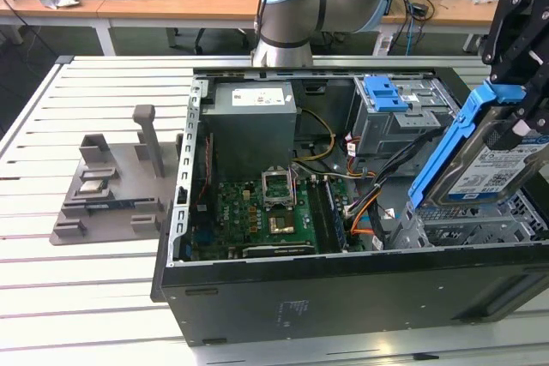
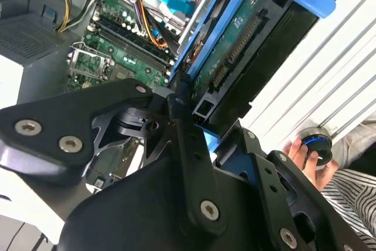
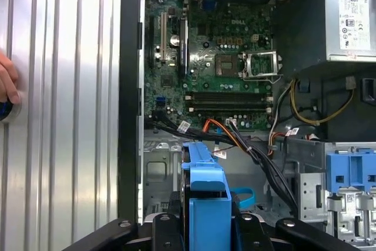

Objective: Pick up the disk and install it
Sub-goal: 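Insert the disk into the insertion slot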

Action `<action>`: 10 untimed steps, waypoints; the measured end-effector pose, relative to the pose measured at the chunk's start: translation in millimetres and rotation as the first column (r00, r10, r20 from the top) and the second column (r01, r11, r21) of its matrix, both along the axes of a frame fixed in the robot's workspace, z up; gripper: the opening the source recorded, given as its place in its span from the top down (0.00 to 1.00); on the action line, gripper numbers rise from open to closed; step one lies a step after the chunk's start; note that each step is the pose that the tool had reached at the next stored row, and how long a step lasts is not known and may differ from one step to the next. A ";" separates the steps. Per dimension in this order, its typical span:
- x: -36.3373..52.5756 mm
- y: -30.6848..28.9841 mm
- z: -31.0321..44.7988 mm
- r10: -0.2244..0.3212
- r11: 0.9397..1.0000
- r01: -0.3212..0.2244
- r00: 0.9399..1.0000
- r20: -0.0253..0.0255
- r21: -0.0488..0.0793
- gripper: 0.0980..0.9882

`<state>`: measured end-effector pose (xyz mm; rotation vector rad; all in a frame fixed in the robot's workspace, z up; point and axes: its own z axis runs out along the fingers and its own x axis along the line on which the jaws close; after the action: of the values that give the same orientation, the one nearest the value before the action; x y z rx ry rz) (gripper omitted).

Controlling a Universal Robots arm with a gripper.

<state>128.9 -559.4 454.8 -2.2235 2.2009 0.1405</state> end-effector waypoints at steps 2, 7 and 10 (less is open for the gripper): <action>2.2 2.9 -1.5 0.001 1.000 -0.001 1.000 0.000 0.000 0.70; 5.7 4.0 -5.5 0.002 1.000 -0.002 1.000 0.000 -0.003 0.70; 6.9 3.6 -7.7 0.002 1.000 -0.002 1.000 0.000 -0.004 0.70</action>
<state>135.7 -555.8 447.1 -2.2272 2.2015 0.1363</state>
